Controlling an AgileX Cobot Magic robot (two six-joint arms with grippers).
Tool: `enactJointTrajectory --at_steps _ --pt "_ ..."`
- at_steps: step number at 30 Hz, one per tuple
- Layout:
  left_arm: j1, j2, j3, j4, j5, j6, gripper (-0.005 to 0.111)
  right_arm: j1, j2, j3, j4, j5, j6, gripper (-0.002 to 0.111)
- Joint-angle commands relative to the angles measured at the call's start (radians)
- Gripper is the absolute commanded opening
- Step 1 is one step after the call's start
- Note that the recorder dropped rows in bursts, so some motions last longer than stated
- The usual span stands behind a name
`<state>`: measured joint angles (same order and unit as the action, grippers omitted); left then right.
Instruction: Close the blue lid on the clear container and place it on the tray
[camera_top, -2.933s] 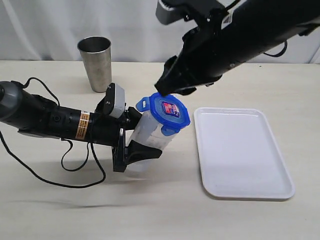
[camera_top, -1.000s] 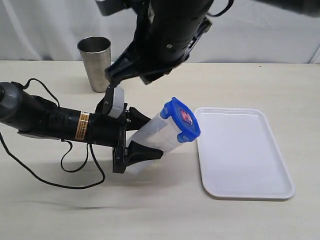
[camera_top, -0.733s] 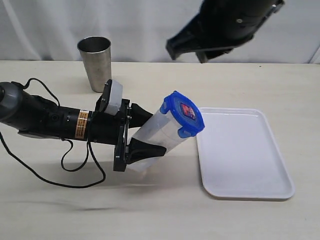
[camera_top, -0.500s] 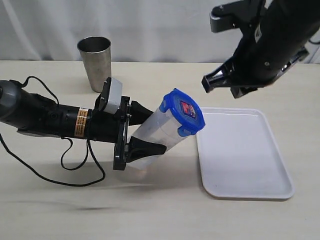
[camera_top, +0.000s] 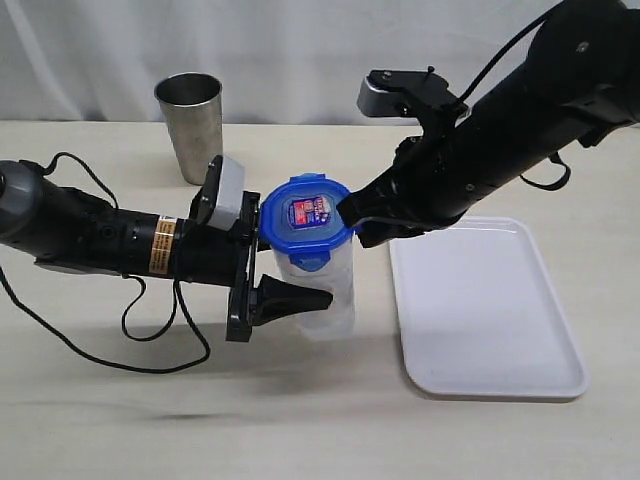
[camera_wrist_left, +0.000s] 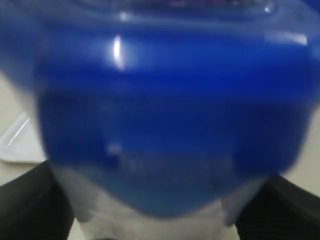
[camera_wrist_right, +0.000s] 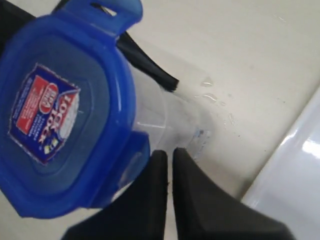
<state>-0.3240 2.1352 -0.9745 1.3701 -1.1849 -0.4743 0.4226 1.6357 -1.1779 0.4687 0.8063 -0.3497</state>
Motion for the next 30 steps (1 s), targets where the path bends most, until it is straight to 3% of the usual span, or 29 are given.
enactJointTrajectory --at_steps 1,5,12,15,21,30 --pt "-0.001 -0.015 -0.006 -0.02 -0.036 0.001 0.0 -0.001 0.0 -0.003 0.036 -0.009 -0.049 0.004" --pt "-0.001 -0.015 -0.006 -0.024 -0.036 0.044 0.0 -0.001 0.0 -0.003 0.012 -0.002 -0.059 0.004" --pt "-0.001 -0.015 -0.006 -0.074 -0.021 0.453 0.0 -0.001 -0.031 -0.024 -0.02 0.077 -0.242 0.005" --pt "-0.003 -0.015 -0.006 -0.074 -0.014 0.559 0.0 -0.001 -0.072 -0.062 -0.128 0.081 -0.266 0.014" --pt "-0.003 -0.015 -0.006 -0.074 0.111 0.581 0.0 0.033 -0.144 -0.095 -0.096 0.006 -0.421 0.046" --pt "-0.003 -0.015 -0.006 -0.066 0.131 0.583 0.0 0.247 -0.089 -0.095 -0.306 0.006 -0.504 0.047"
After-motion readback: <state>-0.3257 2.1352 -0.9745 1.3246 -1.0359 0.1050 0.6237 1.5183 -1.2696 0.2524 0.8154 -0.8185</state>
